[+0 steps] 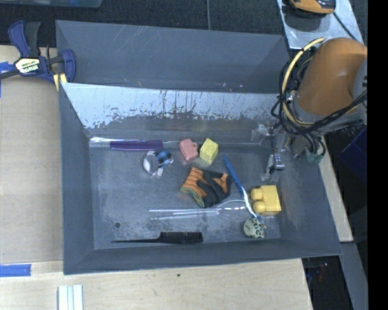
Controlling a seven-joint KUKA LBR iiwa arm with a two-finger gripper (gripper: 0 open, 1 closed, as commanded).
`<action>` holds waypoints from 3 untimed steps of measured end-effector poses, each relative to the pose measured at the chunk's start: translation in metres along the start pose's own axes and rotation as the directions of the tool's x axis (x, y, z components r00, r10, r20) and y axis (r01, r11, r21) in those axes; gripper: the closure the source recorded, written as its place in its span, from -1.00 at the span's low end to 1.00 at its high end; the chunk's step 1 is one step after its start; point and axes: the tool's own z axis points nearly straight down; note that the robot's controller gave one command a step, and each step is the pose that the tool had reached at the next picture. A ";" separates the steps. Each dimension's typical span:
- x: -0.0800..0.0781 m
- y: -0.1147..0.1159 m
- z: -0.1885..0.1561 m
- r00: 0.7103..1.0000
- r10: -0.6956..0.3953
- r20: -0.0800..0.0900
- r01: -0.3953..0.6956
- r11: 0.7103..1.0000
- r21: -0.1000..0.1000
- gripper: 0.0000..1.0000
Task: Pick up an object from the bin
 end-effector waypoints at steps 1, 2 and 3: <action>-0.002 0.000 -0.005 1.000 -0.003 0.008 0.003 1.000 0.001 -1.00; 0.055 0.046 0.054 0.990 -0.143 0.012 0.143 0.990 0.004 -1.00; 0.070 0.065 0.040 0.995 -0.099 0.009 0.099 0.995 0.002 -1.00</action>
Offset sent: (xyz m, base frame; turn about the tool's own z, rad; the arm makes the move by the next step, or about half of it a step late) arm -0.0732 0.0614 -0.0721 -0.1890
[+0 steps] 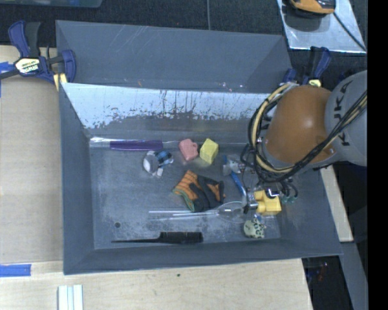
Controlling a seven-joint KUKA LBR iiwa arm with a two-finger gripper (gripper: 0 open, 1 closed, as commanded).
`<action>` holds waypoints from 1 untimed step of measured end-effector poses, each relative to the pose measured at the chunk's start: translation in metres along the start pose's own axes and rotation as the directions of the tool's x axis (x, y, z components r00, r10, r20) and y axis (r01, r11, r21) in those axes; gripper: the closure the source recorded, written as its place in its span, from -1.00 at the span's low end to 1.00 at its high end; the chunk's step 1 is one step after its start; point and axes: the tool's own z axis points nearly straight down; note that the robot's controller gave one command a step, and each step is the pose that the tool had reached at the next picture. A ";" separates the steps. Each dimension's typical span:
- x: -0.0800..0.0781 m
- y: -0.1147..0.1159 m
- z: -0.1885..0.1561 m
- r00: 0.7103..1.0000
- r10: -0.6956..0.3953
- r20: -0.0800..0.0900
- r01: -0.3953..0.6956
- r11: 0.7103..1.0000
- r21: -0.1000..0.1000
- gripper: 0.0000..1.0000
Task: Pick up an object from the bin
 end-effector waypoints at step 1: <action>0.030 0.033 0.000 0.960 -0.279 -0.003 0.279 0.960 -0.003 -1.00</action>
Offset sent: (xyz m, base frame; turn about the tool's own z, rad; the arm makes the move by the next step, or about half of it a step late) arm -0.0494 0.0732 -0.0323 -0.0140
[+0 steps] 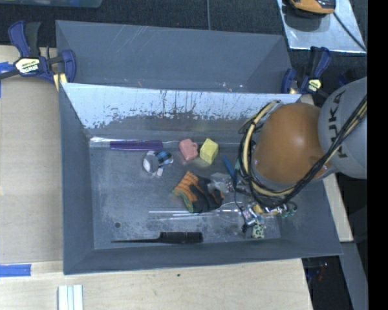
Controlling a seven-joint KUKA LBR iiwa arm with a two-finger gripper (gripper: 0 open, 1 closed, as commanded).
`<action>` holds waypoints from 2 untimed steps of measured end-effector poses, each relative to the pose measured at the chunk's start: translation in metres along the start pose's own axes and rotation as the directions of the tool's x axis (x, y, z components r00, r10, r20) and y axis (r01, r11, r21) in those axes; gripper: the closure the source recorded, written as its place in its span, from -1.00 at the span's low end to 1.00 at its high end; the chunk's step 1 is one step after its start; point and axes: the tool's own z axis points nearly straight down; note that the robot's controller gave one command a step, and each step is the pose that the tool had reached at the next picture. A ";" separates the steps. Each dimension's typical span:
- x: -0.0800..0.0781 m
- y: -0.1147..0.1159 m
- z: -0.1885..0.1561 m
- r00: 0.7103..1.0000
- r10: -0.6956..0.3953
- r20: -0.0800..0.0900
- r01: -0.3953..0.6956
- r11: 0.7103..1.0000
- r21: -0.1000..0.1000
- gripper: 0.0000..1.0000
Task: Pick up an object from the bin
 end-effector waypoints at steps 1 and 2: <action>-0.001 0.030 0.021 0.985 0.174 0.010 -0.174 0.985 0.004 -1.00; -0.007 0.045 0.029 0.895 -0.446 0.011 0.446 0.895 0.011 1.00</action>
Offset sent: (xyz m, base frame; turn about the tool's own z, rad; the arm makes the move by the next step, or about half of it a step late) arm -0.0134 0.0465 -0.0324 -0.4772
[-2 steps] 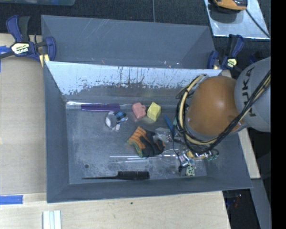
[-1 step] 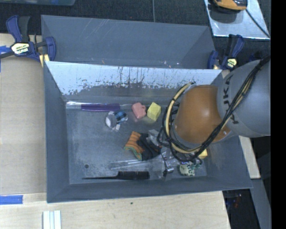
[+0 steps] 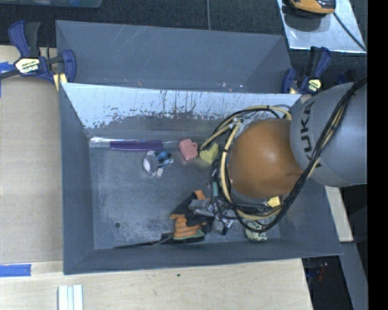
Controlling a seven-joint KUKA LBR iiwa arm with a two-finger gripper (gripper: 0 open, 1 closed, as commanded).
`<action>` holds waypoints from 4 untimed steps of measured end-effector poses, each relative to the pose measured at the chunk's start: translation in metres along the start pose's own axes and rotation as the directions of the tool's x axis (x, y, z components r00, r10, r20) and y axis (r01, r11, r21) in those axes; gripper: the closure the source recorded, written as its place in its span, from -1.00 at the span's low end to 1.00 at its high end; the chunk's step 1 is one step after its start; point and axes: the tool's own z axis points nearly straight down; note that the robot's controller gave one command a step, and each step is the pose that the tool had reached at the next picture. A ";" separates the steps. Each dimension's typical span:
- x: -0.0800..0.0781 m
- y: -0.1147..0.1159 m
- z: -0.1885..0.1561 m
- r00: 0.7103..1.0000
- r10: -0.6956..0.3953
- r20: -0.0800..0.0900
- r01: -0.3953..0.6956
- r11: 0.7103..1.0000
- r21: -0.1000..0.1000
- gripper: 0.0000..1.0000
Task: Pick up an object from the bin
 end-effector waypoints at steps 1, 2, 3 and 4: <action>-0.001 0.001 0.001 1.000 -0.013 -0.001 0.013 1.000 0.000 1.00; 0.000 0.003 -0.026 1.000 -0.011 -0.007 0.011 1.000 -0.009 1.00; -0.001 0.002 -0.057 1.000 -0.008 -0.004 0.008 1.000 -0.006 1.00; -0.001 0.001 -0.071 1.000 -0.007 -0.002 0.007 1.000 -0.004 1.00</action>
Offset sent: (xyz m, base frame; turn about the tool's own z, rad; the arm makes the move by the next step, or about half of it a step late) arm 0.0000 0.0013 0.0633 -0.0129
